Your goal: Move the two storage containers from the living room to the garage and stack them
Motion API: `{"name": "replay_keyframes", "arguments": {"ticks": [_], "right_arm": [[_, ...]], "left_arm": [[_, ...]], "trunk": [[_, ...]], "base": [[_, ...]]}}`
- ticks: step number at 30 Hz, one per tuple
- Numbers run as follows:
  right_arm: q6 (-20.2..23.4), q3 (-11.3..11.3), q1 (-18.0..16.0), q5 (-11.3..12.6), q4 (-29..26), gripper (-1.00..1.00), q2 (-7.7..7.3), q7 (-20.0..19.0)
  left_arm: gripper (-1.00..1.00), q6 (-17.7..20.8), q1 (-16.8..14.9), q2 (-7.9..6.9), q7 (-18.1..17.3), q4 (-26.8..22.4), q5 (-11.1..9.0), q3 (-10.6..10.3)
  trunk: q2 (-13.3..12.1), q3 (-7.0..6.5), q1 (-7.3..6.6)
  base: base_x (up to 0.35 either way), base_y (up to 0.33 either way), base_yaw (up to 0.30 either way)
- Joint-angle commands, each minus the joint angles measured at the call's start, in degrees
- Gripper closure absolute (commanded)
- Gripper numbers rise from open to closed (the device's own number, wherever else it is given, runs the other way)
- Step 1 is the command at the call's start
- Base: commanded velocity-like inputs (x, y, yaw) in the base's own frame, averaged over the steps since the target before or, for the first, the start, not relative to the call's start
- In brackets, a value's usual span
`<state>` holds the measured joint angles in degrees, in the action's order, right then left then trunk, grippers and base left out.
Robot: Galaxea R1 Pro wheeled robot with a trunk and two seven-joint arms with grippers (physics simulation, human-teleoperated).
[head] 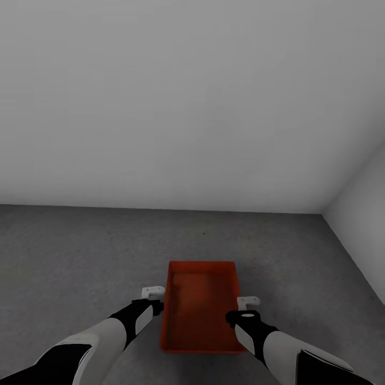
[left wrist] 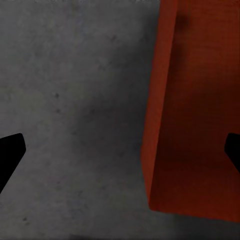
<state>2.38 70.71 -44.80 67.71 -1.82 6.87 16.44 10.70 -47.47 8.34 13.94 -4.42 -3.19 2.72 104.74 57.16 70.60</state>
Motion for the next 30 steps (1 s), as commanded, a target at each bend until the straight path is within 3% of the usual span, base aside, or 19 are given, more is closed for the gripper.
{"name": "replay_keyframes", "arguments": {"ticks": [1, 30], "right_arm": [[0.25, 0.48, -0.03, 0.32, -0.11, -1.0, -0.02, 0.35], [0.25, 0.47, -0.01, 0.3, -0.1, -1.0, -0.06, 0.33]], "left_arm": [[-1.0, 0.3, 0.01, 0.02, 0.21, -0.15, -0.37, 0.23], [-1.0, -0.33, 0.01, 0.11, 0.21, 0.03, -0.37, 0.18]], "trunk": [[-0.4, -0.15, -0.23], [-12.03, -5.35, -6.6]], "base": [[0.0, 0.0, 0.0], [0.0, 0.0, 0.0]]}}
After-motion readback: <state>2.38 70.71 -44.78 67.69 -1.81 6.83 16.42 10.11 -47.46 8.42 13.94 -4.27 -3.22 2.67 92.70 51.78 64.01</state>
